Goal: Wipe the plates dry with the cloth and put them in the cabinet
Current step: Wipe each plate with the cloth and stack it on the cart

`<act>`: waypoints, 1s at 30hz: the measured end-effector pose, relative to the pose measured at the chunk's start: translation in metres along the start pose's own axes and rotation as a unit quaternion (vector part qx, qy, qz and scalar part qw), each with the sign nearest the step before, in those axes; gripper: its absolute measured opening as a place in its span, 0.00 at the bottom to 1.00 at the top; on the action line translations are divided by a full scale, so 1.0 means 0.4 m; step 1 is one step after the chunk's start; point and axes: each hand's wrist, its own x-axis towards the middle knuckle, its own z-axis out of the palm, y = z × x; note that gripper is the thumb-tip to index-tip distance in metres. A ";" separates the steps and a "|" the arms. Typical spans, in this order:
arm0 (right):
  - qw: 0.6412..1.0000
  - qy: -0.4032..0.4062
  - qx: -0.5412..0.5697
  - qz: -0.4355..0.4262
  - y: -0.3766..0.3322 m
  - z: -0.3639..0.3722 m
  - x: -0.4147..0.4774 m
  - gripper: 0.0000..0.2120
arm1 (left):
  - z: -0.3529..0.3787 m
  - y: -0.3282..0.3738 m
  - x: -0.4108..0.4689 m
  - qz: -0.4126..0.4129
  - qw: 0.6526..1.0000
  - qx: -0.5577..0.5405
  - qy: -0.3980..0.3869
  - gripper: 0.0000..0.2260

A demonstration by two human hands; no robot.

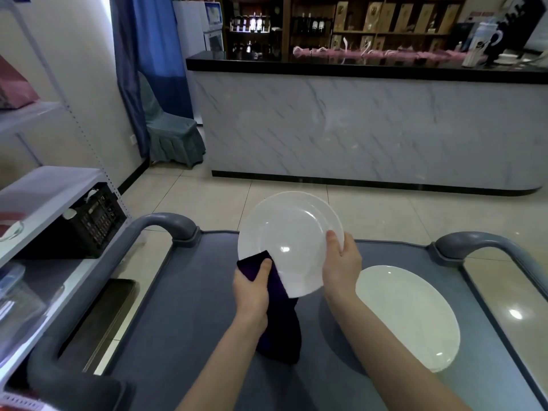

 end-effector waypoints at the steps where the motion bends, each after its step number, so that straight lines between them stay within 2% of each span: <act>1: 0.998 -0.032 -0.044 -0.013 0.007 -0.010 0.008 0.06 | -0.005 0.007 0.007 -0.002 1.000 0.001 0.001 0.16; 3: 0.985 -0.096 -0.132 -0.046 0.021 -0.037 0.024 0.10 | -0.015 0.027 0.026 0.002 1.000 0.012 0.013 0.14; 6: 0.947 -0.168 -0.226 -0.155 0.022 -0.078 0.029 0.26 | -0.029 0.057 0.057 0.028 0.999 0.034 0.032 0.11; 7: 0.915 -0.185 -0.274 -0.230 0.019 -0.090 0.028 0.27 | -0.033 0.065 0.065 0.031 0.998 0.041 0.035 0.10; 9: 0.815 -0.240 -0.351 -0.394 0.012 -0.106 0.026 0.26 | -0.038 0.074 0.079 0.032 0.997 0.052 0.035 0.08; 11: 0.710 -0.310 -0.419 -0.473 0.006 -0.110 0.018 0.29 | -0.039 0.079 0.085 0.033 0.997 0.062 0.031 0.07; 13: 0.629 -0.322 -0.480 -0.520 0.005 -0.106 0.014 0.31 | -0.039 0.079 0.085 0.032 0.997 0.071 0.021 0.06; 14: 0.606 -0.310 -0.497 -0.538 0.004 -0.102 0.012 0.30 | -0.039 0.077 0.084 0.030 0.997 0.071 0.012 0.06; 18: 0.559 -0.262 -0.520 -0.590 0.016 -0.100 0.002 0.31 | -0.043 0.078 0.070 0.024 0.997 0.066 -0.020 0.06; 21: 0.557 -0.251 -0.515 -0.601 0.024 -0.106 0.003 0.35 | -0.045 0.091 0.069 0.004 0.997 0.067 -0.035 0.07; 25: 0.605 -0.257 -0.500 -0.564 0.015 -0.105 -0.002 0.33 | -0.047 0.109 0.071 0.000 0.997 0.065 -0.044 0.09; 28: 0.684 -0.310 -0.468 -0.466 0.012 -0.099 -0.003 0.23 | -0.050 0.118 0.078 0.009 0.998 0.061 -0.021 0.10; 30: 0.743 -0.316 -0.443 -0.389 0.010 -0.099 -0.003 0.19 | -0.051 0.122 0.086 0.025 0.998 0.056 0.018 0.08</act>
